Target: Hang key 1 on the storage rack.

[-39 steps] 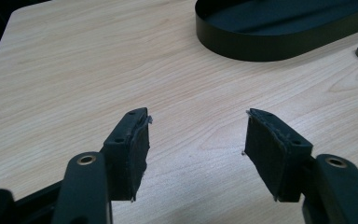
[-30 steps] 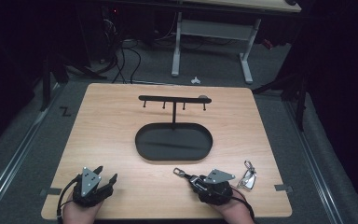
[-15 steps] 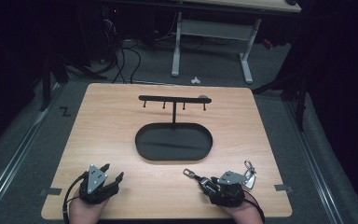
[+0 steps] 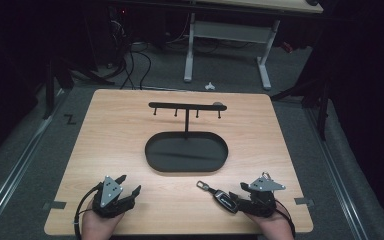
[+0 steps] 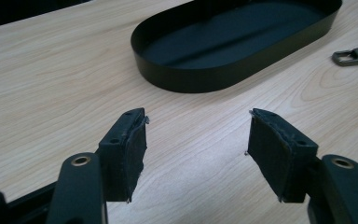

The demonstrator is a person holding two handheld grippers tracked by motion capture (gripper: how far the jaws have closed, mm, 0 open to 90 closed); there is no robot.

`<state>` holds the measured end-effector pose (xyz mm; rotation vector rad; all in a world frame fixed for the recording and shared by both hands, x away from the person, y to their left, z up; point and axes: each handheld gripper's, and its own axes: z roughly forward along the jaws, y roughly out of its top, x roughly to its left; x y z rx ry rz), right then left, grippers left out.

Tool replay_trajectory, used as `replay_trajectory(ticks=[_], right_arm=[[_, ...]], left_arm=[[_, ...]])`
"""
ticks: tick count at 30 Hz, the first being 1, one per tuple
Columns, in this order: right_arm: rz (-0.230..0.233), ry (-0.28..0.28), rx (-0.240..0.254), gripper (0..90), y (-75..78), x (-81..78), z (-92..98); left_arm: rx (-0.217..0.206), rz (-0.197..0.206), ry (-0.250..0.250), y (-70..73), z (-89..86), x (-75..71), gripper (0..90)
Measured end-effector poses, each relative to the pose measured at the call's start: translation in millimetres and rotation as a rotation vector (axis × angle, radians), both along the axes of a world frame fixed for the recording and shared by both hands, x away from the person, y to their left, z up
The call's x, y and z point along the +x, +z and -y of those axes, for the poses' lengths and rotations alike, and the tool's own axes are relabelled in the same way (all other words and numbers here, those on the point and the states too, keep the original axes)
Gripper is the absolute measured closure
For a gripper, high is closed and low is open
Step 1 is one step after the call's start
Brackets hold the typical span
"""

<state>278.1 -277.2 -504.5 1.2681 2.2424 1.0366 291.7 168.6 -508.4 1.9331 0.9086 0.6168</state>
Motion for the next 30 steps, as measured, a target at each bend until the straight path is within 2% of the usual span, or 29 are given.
replay_trajectory(ticks=[3, 5, 9, 11, 16, 19, 24, 30], right_arm=[[-0.01, -0.048, -0.014, 46.0, 5.1, 1.0, 1.5], [-0.023, -0.089, -0.006, 47.2, 8.3, 0.6, 2.0], [-0.042, -0.146, -0.045, 48.2, 16.3, 3.1, 2.7], [-0.061, -0.15, -0.066, 47.5, 21.4, 5.7, 3.4], [-0.113, -0.139, -0.142, 46.5, 35.3, 14.4, 4.1], [-0.135, -0.122, -0.189, 45.4, 39.4, 20.3, 2.2], [-0.198, -0.104, -0.213, 45.0, 41.5, 28.5, 0.0], [-0.274, -0.047, -0.292, 42.2, 48.3, 36.0, -4.5]], left_arm=[[-0.018, -0.009, -0.024, 0.3, 1.8, 3.0, 34.9], [-0.028, -0.01, -0.032, 0.5, 3.3, 4.5, 32.9], [-0.055, -0.028, -0.049, 1.6, 4.7, 6.5, 27.5], [-0.055, -0.027, -0.054, 2.2, 5.3, 6.2, 26.0], [-0.067, -0.032, -0.061, 2.9, 6.5, 8.6, 22.4], [-0.049, -0.032, -0.053, 0.9, 7.8, 9.0, 19.8], [-0.047, -0.037, -0.057, 0.0, 8.0, 8.0, 18.1], [-0.044, -0.027, -0.064, -0.4, 9.5, 6.1, 17.8]])
